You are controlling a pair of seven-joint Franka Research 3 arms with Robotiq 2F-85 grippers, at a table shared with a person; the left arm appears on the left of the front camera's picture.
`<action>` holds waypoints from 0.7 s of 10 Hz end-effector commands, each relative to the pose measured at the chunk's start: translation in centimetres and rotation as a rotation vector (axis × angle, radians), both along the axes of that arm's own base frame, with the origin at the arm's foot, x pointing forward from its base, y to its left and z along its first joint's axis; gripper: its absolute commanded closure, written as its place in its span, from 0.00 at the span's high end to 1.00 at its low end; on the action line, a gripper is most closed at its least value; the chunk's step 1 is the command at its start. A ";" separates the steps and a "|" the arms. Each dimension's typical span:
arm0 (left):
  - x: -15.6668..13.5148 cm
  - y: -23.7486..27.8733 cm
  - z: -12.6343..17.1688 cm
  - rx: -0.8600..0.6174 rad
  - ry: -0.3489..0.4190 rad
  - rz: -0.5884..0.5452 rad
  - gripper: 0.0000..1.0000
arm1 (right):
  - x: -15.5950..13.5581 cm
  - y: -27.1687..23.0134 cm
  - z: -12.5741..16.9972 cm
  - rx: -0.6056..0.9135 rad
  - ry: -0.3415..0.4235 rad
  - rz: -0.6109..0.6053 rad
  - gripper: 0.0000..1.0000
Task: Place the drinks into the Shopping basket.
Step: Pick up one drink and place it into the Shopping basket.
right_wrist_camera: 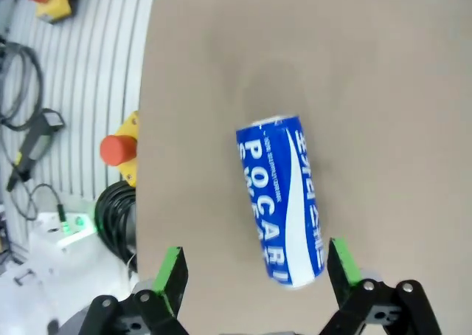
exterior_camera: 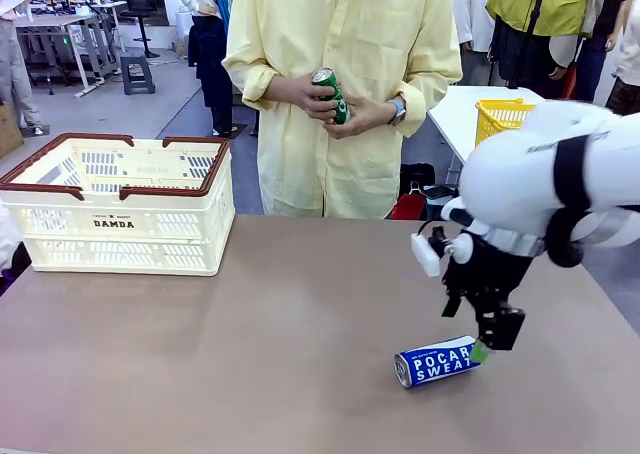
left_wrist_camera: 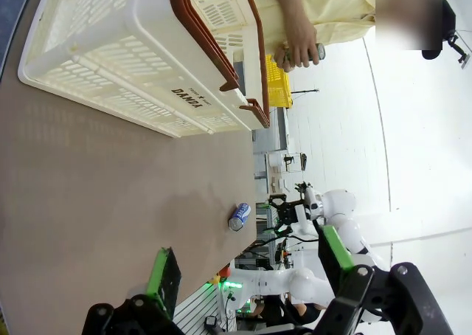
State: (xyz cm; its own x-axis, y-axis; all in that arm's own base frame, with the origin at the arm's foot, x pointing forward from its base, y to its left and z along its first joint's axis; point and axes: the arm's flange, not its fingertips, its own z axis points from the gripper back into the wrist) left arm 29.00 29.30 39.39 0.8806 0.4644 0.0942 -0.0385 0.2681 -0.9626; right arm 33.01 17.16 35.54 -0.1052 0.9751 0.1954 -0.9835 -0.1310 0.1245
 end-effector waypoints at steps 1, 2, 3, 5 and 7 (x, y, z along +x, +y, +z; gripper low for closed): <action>-0.2 0.0 0.3 -0.009 0.001 -0.009 1.00 | -1.4 0.3 -4.3 -0.012 0.007 0.048 1.00; -0.2 0.0 0.3 -0.009 0.001 -0.009 1.00 | -1.6 0.8 -5.3 -0.027 0.015 0.082 1.00; -0.2 0.0 0.3 -0.009 0.001 -0.009 1.00 | -1.7 1.1 -6.4 -0.054 0.015 0.090 1.00; -0.2 0.0 0.3 -0.009 0.001 -0.009 1.00 | -2.0 1.1 -8.6 -0.095 0.010 0.052 1.00; -0.2 0.0 0.3 -0.009 0.001 -0.009 1.00 | -2.1 1.0 -9.3 -0.109 0.012 0.027 1.00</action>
